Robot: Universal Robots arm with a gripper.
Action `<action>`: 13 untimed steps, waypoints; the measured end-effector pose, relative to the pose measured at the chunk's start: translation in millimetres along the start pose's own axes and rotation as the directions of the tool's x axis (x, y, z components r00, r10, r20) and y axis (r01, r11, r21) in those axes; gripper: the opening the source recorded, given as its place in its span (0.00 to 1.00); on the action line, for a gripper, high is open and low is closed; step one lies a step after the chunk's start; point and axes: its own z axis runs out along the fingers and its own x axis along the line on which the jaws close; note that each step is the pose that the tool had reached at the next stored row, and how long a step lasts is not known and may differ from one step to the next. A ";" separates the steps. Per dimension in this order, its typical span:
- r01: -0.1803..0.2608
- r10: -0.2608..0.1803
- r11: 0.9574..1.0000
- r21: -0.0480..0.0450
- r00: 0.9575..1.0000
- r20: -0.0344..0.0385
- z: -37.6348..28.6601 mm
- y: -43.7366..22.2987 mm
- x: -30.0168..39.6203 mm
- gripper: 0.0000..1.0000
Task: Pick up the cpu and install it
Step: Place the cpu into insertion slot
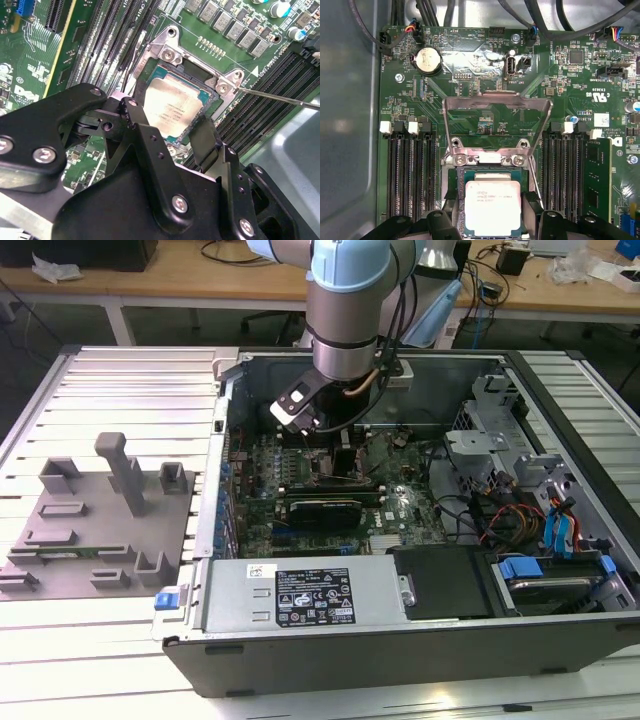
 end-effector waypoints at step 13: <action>0.000 0.000 1.000 0.000 1.000 0.000 -0.2 0.0 0.0 0.53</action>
